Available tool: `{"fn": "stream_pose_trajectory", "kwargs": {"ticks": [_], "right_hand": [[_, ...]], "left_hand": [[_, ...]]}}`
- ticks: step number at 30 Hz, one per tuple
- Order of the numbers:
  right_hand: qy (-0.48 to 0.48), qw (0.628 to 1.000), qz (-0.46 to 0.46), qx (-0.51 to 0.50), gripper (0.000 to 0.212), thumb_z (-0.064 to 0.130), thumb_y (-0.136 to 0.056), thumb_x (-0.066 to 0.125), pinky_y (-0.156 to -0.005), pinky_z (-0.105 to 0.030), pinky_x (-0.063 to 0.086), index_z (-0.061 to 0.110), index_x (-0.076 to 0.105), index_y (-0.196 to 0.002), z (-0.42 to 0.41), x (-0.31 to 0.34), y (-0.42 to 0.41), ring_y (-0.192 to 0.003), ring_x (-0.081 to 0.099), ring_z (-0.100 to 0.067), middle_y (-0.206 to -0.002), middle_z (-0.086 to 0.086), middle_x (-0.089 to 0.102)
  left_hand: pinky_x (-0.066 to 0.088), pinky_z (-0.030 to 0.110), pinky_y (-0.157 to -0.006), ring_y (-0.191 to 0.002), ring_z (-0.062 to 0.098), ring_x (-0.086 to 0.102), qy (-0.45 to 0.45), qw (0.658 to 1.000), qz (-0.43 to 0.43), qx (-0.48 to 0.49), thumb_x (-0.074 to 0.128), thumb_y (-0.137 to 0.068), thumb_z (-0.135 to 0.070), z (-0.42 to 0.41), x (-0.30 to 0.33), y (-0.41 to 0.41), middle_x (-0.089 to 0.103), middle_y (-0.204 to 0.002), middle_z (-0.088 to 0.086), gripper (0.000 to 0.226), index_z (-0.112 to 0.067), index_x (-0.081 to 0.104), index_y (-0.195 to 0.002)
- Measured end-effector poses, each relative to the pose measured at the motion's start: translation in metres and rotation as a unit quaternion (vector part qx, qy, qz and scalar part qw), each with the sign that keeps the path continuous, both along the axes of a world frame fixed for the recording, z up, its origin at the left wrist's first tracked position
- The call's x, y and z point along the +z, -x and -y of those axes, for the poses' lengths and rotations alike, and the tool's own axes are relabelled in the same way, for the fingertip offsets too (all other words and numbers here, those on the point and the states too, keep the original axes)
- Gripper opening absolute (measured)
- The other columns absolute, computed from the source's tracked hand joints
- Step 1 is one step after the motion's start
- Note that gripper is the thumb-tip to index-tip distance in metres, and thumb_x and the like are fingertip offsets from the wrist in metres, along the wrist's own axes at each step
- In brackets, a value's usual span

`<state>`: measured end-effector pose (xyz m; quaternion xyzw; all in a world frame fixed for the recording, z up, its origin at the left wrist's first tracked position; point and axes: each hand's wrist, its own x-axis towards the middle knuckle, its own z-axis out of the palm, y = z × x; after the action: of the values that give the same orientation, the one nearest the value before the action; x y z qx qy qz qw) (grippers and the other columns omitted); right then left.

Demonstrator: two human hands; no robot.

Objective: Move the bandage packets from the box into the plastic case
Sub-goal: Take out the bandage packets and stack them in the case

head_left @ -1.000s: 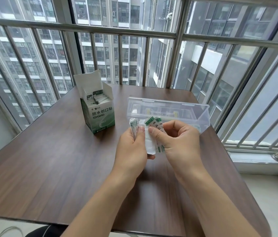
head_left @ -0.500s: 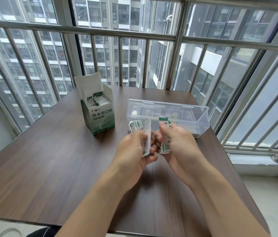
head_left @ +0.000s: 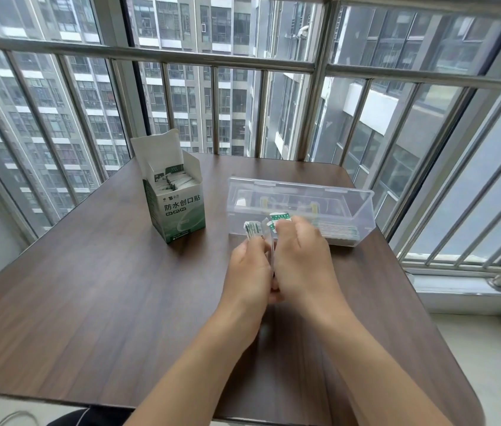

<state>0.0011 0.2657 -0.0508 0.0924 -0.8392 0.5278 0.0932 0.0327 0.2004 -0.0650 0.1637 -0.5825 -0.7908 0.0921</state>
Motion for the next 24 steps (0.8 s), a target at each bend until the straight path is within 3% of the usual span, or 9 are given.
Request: {"fn": "stream_pose_trajectory", "kwargs": {"ticks": [5, 9, 11, 15, 17, 19, 21, 24], "right_hand": [[-0.055, 0.998, -0.016, -0.002, 0.031, 0.044, -0.084, 0.029, -0.073, -0.043, 0.047, 0.021, 0.043, -0.069, 0.003, 0.000, -0.003, -0.077, 0.058, -0.029, -0.074, -0.003, 0.062], [-0.017, 1.000, -0.017, 0.001, 0.032, 0.039, -0.090, 0.037, -0.071, -0.043, 0.049, 0.019, 0.047, -0.066, 0.001, 0.001, 0.000, -0.073, 0.058, -0.025, -0.068, 0.000, 0.061], [0.018, 1.000, -0.013, -0.004, 0.038, 0.033, -0.097, 0.041, -0.069, -0.040, 0.047, 0.018, 0.048, -0.064, 0.000, 0.000, 0.002, -0.067, 0.056, -0.021, -0.064, 0.002, 0.059], [0.060, 0.998, 0.011, 0.004, 0.069, 0.068, -0.089, 0.035, -0.067, -0.050, 0.054, 0.005, 0.059, -0.073, 0.002, -0.001, 0.002, -0.063, 0.062, -0.035, -0.062, -0.013, 0.066], [0.078, 0.996, 0.036, 0.010, 0.076, 0.077, -0.083, 0.034, -0.062, -0.053, 0.056, 0.006, 0.060, -0.076, 0.002, -0.004, 0.005, -0.059, 0.063, -0.038, -0.063, -0.014, 0.067], [0.109, 0.993, 0.053, 0.008, 0.070, 0.075, -0.084, 0.039, -0.064, -0.053, 0.057, 0.009, 0.064, -0.078, 0.000, -0.007, 0.008, -0.061, 0.068, -0.034, -0.065, -0.009, 0.071], [0.122, 0.991, 0.047, -0.006, 0.060, 0.067, -0.090, 0.045, -0.073, -0.054, 0.058, 0.012, 0.065, -0.077, -0.004, -0.008, 0.010, -0.069, 0.073, -0.029, -0.068, -0.005, 0.075], [0.136, 0.990, 0.031, -0.031, 0.051, 0.054, -0.100, 0.046, -0.075, -0.054, 0.057, 0.011, 0.060, -0.076, -0.008, -0.008, 0.011, -0.071, 0.072, -0.027, -0.069, -0.005, 0.074]], "left_hand": [[0.035, 0.019, -0.040, -0.045, 0.006, 0.047, -0.005, 1.000, -0.018, -0.001, 0.041, -0.100, -0.019, -0.001, -0.003, -0.001, 0.050, -0.057, -0.004, 0.024, -0.015, 0.049, -0.078], [0.047, 0.030, -0.057, -0.066, 0.013, 0.058, 0.033, 0.997, -0.059, -0.023, 0.048, -0.088, -0.047, 0.000, -0.005, -0.002, 0.061, -0.074, -0.001, 0.029, -0.019, 0.057, -0.089], [0.044, 0.033, -0.057, -0.066, 0.019, 0.054, 0.045, 0.996, -0.072, -0.037, 0.049, -0.090, -0.054, 0.000, -0.003, -0.003, 0.057, -0.074, 0.004, 0.036, -0.019, 0.056, -0.095], [0.031, 0.024, -0.051, -0.065, 0.021, 0.040, 0.010, 0.998, -0.054, -0.043, 0.037, -0.106, -0.043, 0.002, -0.002, -0.004, 0.050, -0.077, 0.009, 0.032, -0.015, 0.053, -0.103], [0.033, 0.019, -0.045, -0.051, 0.017, 0.044, -0.020, 0.997, -0.064, -0.041, 0.035, -0.107, -0.037, 0.003, -0.001, -0.005, 0.051, -0.064, 0.010, 0.031, -0.013, 0.055, -0.104], [0.045, 0.023, -0.042, -0.051, 0.014, 0.056, -0.062, 0.994, -0.073, -0.043, 0.035, -0.107, -0.032, 0.005, 0.000, -0.005, 0.064, -0.066, 0.004, 0.034, -0.008, 0.059, -0.108], [0.056, 0.026, -0.056, -0.066, 0.013, 0.068, -0.119, 0.990, -0.065, -0.046, 0.038, -0.107, -0.028, 0.007, 0.001, -0.005, 0.072, -0.079, 0.005, 0.034, -0.006, 0.063, -0.112], [0.058, 0.025, -0.063, -0.072, 0.012, 0.071, -0.188, 0.980, -0.053, -0.035, 0.044, -0.105, -0.023, 0.008, 0.004, -0.004, 0.072, -0.085, 0.008, 0.030, -0.004, 0.065, -0.112]]}}
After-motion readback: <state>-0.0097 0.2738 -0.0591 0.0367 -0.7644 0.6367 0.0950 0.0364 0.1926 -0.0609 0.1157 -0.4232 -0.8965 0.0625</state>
